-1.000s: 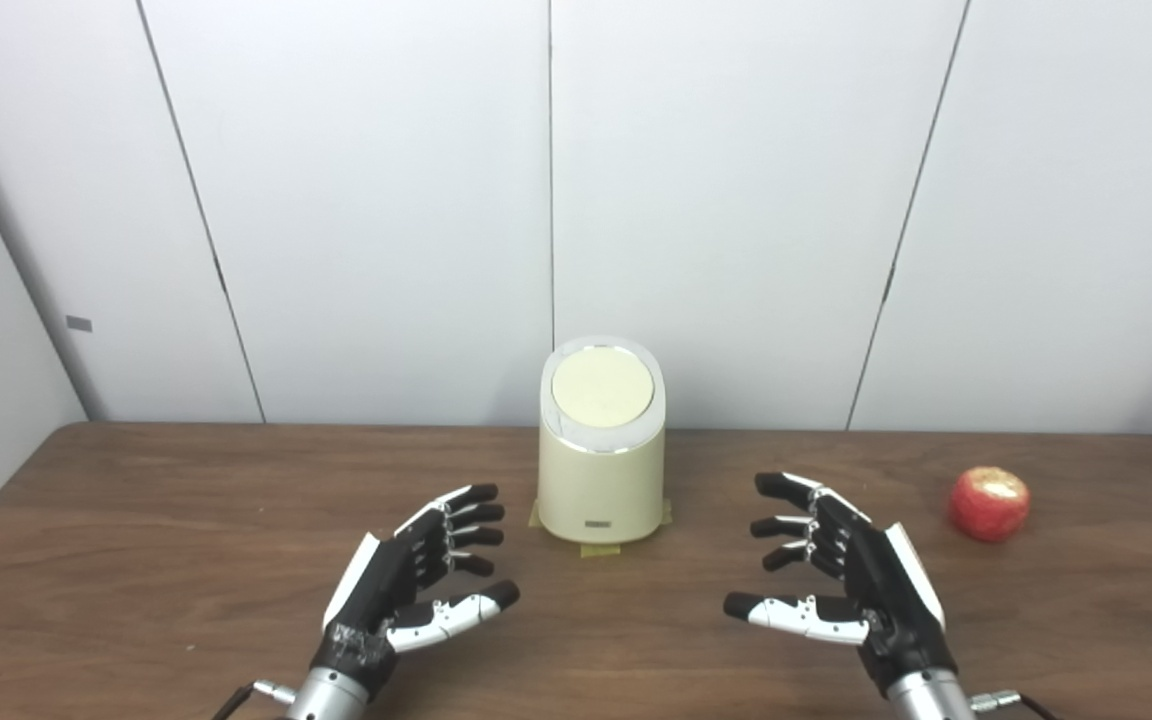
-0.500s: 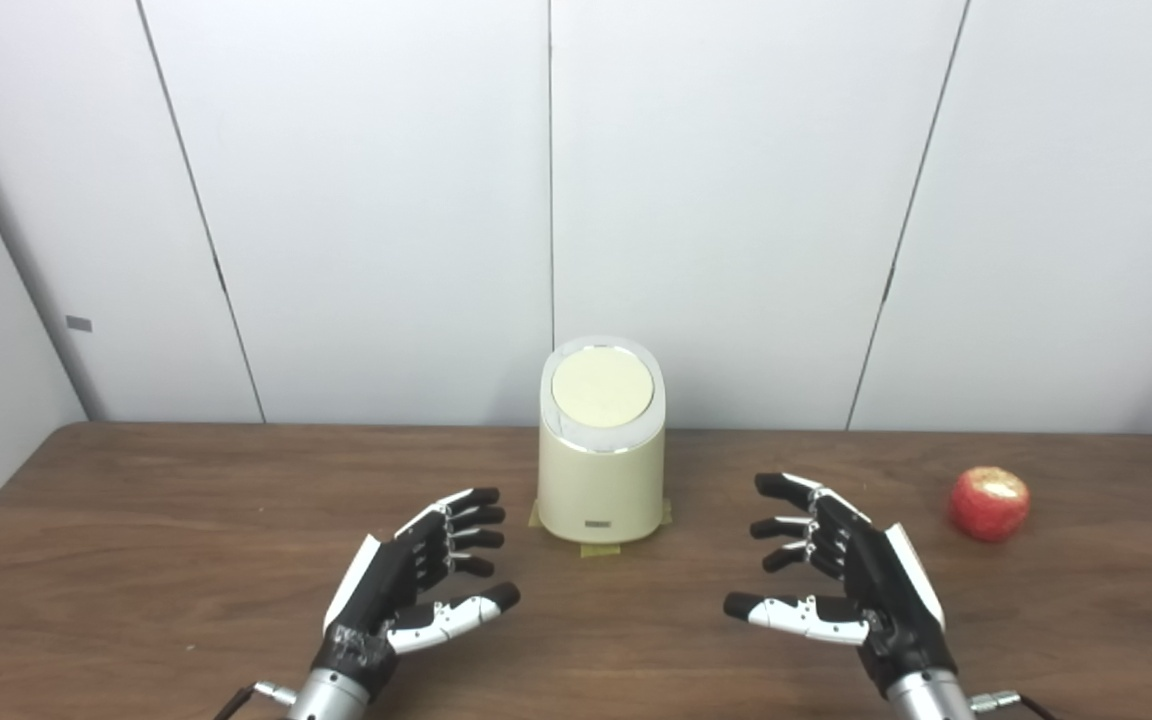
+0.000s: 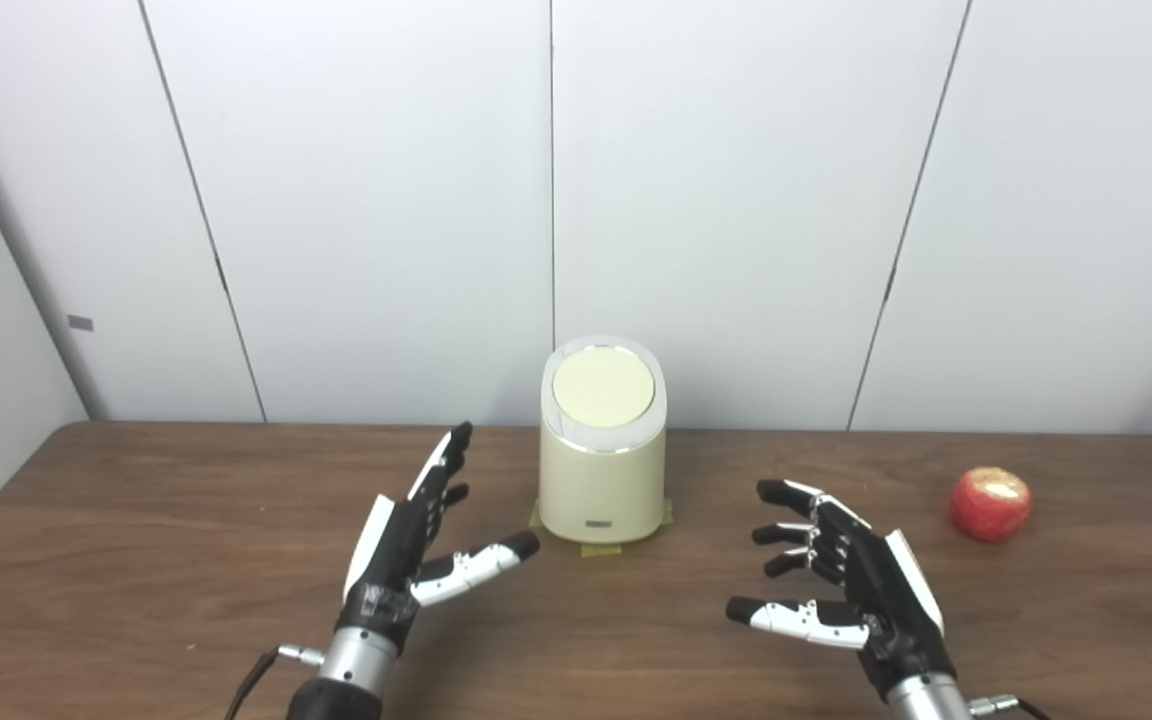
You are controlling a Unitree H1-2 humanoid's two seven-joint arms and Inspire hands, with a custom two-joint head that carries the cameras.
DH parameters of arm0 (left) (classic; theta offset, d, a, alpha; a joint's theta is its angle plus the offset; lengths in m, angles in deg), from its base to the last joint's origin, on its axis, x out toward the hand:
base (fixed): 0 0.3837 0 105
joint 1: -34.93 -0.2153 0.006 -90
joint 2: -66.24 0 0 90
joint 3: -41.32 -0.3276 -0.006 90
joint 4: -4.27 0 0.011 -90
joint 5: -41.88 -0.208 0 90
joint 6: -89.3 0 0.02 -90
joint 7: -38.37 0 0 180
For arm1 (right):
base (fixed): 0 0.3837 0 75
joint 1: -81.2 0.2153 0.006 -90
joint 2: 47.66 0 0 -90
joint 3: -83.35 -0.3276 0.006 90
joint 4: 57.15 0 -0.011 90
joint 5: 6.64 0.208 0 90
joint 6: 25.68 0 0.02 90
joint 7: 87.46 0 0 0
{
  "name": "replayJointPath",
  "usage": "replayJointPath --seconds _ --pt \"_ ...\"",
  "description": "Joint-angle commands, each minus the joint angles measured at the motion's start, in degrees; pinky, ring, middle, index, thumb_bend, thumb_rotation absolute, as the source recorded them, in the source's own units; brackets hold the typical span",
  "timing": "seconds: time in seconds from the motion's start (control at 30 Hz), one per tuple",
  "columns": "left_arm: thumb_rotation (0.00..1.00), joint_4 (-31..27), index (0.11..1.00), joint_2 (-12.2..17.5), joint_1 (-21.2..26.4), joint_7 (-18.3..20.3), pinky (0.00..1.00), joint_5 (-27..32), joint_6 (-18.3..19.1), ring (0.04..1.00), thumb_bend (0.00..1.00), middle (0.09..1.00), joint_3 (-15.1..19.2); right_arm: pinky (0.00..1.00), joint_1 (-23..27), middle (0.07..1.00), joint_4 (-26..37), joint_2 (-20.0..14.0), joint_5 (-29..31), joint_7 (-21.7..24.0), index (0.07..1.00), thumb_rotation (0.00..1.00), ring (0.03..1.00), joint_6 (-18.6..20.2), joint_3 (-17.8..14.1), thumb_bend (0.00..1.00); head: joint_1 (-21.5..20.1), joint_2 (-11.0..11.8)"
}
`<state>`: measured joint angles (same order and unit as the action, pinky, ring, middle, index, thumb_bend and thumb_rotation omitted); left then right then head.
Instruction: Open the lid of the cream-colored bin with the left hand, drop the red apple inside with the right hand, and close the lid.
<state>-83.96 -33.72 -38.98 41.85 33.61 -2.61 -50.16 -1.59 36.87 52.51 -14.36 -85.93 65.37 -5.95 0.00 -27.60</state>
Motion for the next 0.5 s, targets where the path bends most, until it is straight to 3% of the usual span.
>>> replayJointPath --seconds 0.0,0.3,0.47 --pt "0.36 -1.6 1.000 0.0 5.0 -1.3 1.00 -1.0 0.2 1.000 0.91 1.000 0.2 0.52 2.5 0.810 0.5 -0.3 0.6 -0.4 0.744 0.09 0.672 -3.3 -0.2 0.72 0.0 0.1" --pt "0.37 2.3 1.000 0.3 14.9 -3.7 1.00 -5.1 4.7 1.000 0.96 1.000 -0.5 0.51 2.7 0.804 0.2 -0.1 0.1 -0.9 0.739 0.09 0.666 -4.0 -0.4 0.73 0.0 0.3" --pt "0.34 6.7 1.000 0.9 20.0 -3.5 1.00 -5.2 4.9 1.000 0.96 1.000 -0.7 0.51 2.8 0.803 0.3 -0.1 0.1 -0.8 0.738 0.07 0.656 -4.0 -0.3 0.73 -0.3 0.3"
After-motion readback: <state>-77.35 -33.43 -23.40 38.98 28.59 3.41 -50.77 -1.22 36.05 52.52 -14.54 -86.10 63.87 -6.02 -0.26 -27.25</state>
